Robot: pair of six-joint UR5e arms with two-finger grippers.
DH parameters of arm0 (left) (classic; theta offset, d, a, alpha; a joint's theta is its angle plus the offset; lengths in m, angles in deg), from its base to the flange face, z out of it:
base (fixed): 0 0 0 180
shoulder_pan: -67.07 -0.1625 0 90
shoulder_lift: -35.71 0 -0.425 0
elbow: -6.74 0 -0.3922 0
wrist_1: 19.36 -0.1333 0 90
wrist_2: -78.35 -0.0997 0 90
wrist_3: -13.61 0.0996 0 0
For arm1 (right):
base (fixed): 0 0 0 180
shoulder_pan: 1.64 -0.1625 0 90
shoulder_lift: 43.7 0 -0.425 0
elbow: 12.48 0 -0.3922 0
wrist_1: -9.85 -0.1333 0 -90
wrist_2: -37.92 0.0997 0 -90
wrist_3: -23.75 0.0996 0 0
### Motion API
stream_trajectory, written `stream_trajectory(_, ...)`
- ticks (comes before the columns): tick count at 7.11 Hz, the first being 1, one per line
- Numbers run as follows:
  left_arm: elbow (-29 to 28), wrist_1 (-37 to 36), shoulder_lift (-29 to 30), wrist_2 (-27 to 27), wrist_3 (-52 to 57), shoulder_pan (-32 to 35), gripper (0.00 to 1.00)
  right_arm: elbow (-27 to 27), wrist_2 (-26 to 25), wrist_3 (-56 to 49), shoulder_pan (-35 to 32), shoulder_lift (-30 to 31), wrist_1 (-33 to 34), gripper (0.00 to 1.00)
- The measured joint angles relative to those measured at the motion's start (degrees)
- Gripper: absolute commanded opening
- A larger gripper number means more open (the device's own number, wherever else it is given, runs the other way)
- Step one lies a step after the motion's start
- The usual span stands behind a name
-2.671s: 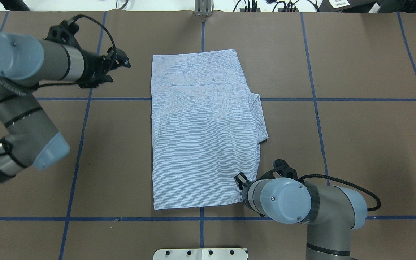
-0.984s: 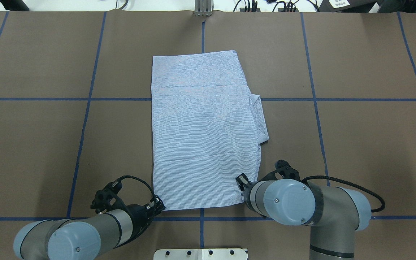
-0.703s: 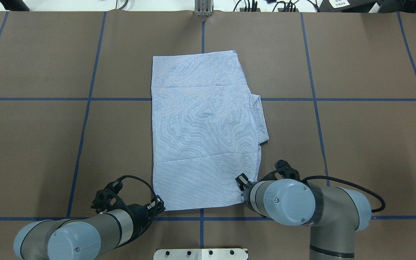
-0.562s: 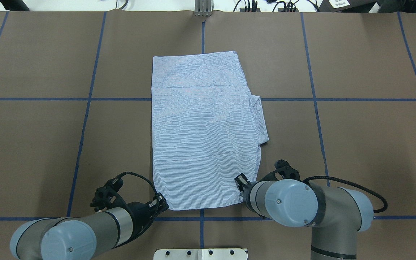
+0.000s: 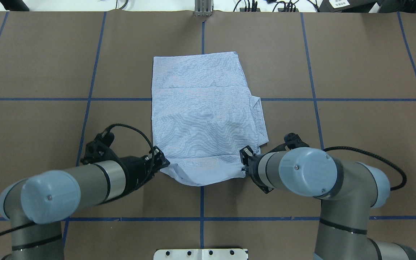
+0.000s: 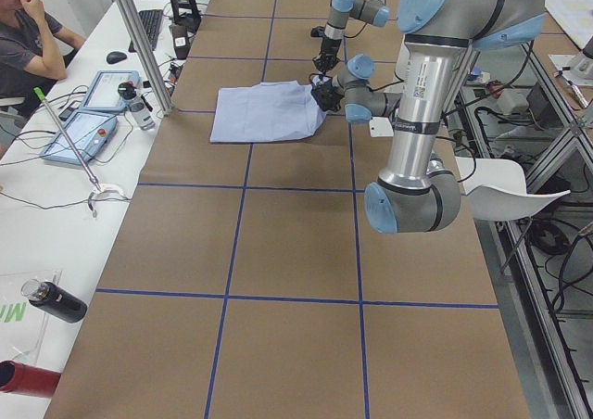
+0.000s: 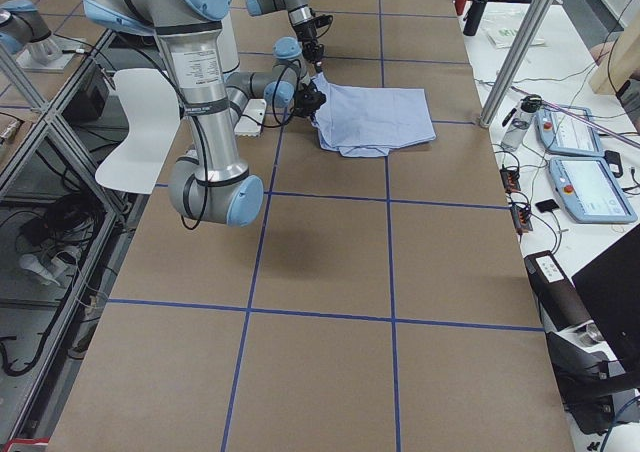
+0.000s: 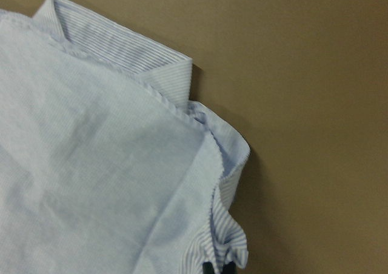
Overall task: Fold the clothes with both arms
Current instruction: 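Lift the near edge with both grippers and fold it toward the far edge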
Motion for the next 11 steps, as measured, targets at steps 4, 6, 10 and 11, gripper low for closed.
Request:
stream_trajectory(4,-10.1,0.3,7.8,8.0,6.8,13.7,0.0,12.1,8.5,-5.4,-13.2,-9.4,-0.3,0.0)
stream_trajectory(6,-16.2,0.6,11.6,8.4,8.3,16.6,0.0,21.1,12.2,-9.4,-17.8,-15.8,-0.5,0.0)
stream_trajectory(10,-28.3,4.3,17.6,8.3,9.2,19.3,0.0,37.2,14.2,-13.9,-21.5,-26.6,-1.4,0.0)
stream_trajectory(11,-31.5,5.9,18.7,8.3,10.1,20.0,0.0,40.5,14.6,-14.9,-22.2,-28.0,-2.9,0.0)
